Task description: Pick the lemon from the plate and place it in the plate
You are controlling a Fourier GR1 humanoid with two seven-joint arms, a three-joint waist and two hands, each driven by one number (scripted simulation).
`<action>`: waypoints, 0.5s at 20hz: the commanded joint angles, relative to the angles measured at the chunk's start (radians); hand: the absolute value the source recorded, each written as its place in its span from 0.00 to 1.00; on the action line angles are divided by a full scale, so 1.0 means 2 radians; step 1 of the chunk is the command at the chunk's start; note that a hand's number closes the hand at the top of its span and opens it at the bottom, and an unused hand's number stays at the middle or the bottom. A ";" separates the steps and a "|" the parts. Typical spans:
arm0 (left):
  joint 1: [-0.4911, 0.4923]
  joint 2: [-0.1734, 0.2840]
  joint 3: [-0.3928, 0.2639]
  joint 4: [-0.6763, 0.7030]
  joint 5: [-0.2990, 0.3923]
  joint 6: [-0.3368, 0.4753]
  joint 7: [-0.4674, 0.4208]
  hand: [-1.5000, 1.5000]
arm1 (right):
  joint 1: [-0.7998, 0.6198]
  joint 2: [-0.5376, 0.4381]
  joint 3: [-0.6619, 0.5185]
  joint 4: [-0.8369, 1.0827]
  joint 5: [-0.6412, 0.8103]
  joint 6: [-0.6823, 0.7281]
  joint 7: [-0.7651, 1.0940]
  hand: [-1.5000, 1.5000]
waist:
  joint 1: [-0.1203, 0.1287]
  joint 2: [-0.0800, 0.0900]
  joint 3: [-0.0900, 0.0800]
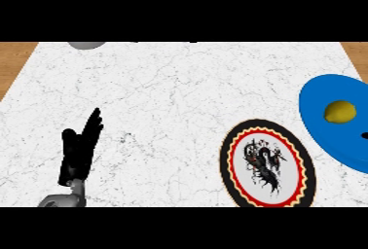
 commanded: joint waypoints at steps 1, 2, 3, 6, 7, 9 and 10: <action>-0.027 0.002 0.010 0.021 0.000 -0.001 0.002 0.50 | -0.001 0.000 0.005 0.026 0.002 -0.029 -0.019 0.00 | 0.001 0.001 0.000; -0.017 0.015 0.013 -0.011 0.010 -0.016 0.020 0.50 | 0.010 0.026 0.009 0.014 0.000 -0.046 -0.020 0.00 | 0.000 0.000 0.000; -0.007 0.006 0.006 -0.008 0.001 -0.009 0.005 0.50 | 0.003 0.000 0.013 0.019 0.002 -0.035 -0.002 0.00 | 0.000 0.000 0.000; 0.004 -0.012 -0.008 -0.023 -0.005 0.004 0.022 0.50 | 0.020 -0.023 0.007 0.020 -0.011 -0.018 -0.001 0.00 | -0.001 -0.001 0.000; -0.037 -0.007 0.008 0.028 -0.001 0.002 0.009 0.50 | 0.003 -0.015 0.009 0.047 -0.001 -0.035 -0.016 0.00 | 0.002 0.002 0.001; -0.001 -0.008 -0.003 0.002 -0.005 -0.003 -0.013 0.50 | 0.011 -0.027 0.006 0.049 -0.005 -0.037 -0.026 0.00 | 0.003 0.002 0.001; -0.004 -0.005 -0.004 -0.014 -0.007 -0.002 0.015 0.50 | 0.025 -0.039 0.009 0.055 -0.004 -0.008 -0.025 0.00 | 0.003 0.001 0.001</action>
